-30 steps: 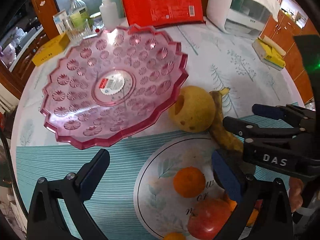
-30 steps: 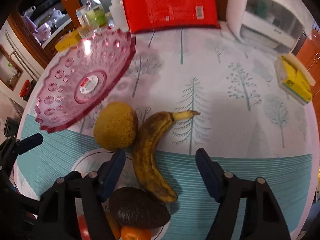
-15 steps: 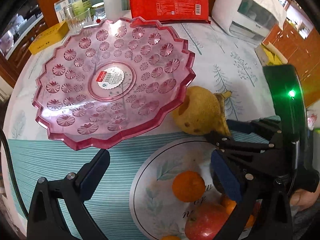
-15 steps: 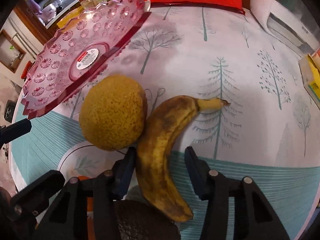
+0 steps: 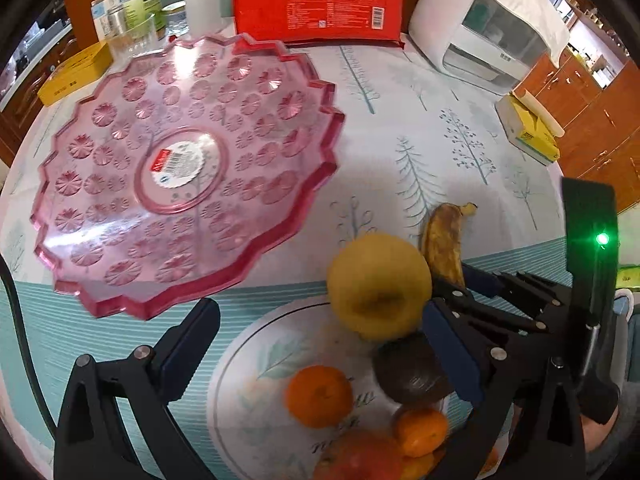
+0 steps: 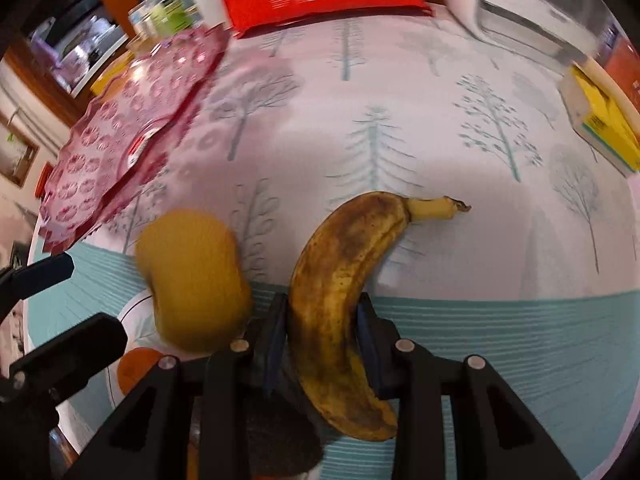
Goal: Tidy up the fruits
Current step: 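Grasp the yellow pear with the left tool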
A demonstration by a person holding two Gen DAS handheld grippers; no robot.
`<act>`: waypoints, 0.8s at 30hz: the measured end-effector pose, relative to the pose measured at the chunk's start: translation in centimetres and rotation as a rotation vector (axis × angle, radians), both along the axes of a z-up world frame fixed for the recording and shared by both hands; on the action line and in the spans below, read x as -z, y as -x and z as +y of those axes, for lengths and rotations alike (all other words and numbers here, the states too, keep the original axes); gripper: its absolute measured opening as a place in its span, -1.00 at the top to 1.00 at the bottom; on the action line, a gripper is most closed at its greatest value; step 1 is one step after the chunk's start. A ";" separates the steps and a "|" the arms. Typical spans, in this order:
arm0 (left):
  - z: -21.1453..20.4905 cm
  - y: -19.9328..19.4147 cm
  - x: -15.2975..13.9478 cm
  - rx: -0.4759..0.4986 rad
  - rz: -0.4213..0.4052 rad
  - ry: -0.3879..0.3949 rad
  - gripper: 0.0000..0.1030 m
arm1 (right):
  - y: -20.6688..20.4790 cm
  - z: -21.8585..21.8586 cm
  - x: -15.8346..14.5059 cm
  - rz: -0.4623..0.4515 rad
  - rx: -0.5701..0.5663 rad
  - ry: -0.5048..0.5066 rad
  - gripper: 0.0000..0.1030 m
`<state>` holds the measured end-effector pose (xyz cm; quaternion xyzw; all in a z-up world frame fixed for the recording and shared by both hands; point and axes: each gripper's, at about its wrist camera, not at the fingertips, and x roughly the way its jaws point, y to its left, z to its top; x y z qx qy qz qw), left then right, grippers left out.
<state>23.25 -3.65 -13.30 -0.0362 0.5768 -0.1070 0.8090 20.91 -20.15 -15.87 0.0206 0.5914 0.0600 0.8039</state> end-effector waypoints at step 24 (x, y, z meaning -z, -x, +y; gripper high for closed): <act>-8.1 -4.3 5.0 0.046 0.131 -0.009 -0.65 | 1.7 -5.0 -0.3 -0.028 0.145 -0.009 0.35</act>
